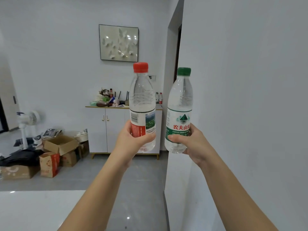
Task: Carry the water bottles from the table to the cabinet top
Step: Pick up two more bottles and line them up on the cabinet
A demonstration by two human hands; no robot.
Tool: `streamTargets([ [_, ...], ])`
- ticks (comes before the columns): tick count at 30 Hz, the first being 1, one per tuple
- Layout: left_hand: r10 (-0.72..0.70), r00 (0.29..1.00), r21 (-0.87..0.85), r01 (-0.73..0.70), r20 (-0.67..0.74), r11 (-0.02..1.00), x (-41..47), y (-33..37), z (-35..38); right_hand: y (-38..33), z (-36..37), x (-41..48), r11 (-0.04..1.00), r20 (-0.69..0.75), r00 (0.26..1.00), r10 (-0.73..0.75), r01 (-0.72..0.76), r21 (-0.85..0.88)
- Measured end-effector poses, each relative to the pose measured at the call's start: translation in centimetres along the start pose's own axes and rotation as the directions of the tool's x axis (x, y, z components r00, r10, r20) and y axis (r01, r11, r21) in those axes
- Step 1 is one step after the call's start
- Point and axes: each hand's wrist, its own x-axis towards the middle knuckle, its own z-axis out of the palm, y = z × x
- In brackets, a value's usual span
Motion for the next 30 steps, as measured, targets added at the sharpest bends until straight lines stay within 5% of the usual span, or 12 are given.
streamTargets([
  [13, -0.029, 0.999, -0.018, 0.029, -0.019, 0.999, 8.3, -2.2, -0.3, 2.5, 0.5, 8.7, 0.996, -0.071, 0.997, -0.008, 0.014, 0.083],
  [30, 0.007, 0.993, 0.045, -0.002, -0.115, 0.999, 28.6, -9.9, 4.0, 7.3, -2.8, 31.0, 0.988, -0.079, 0.996, -0.046, 0.057, 0.145],
])
